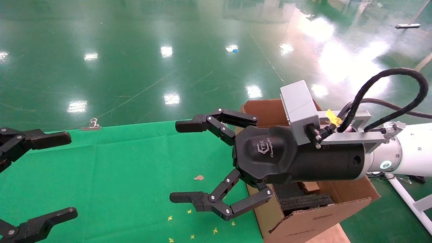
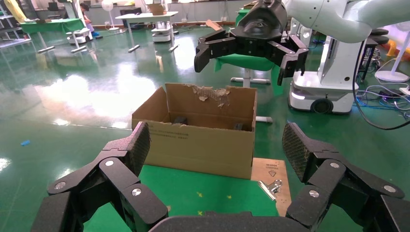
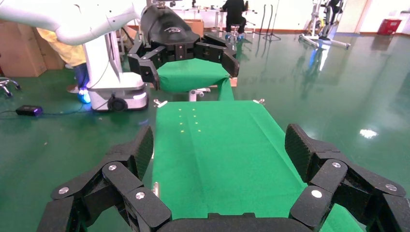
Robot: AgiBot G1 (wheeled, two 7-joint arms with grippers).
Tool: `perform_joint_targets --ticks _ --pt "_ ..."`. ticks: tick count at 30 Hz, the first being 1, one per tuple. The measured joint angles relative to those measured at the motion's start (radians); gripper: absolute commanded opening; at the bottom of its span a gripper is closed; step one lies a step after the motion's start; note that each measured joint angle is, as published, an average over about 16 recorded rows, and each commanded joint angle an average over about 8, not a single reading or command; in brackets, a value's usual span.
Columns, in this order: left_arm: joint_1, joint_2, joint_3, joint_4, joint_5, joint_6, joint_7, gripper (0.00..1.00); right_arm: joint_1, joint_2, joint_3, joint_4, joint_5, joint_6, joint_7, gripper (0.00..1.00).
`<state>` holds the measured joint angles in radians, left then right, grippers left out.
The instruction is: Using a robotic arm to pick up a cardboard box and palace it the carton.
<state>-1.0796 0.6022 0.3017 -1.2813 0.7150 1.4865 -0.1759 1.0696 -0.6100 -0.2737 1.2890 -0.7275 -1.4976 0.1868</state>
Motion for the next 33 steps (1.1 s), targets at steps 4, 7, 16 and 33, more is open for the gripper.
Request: perform_joint_targets --ticks 4,7,16,33 --pt "0.000 0.000 0.000 0.000 0.000 0.000 0.000 1.00 0.002 0.000 -0.003 -0.003 -0.001 0.001 0.001 1.00" --pt "0.000 0.000 0.000 0.000 0.000 0.000 0.000 1.00 0.004 -0.001 -0.005 -0.004 -0.002 0.002 0.001 1.00" --pt "0.000 0.000 0.000 0.000 0.000 0.000 0.000 1.00 0.006 -0.001 -0.008 -0.007 -0.003 0.003 0.002 1.00" --pt "0.000 0.000 0.000 0.000 0.000 0.000 0.000 1.00 0.008 -0.002 -0.010 -0.009 -0.004 0.004 0.003 1.00"
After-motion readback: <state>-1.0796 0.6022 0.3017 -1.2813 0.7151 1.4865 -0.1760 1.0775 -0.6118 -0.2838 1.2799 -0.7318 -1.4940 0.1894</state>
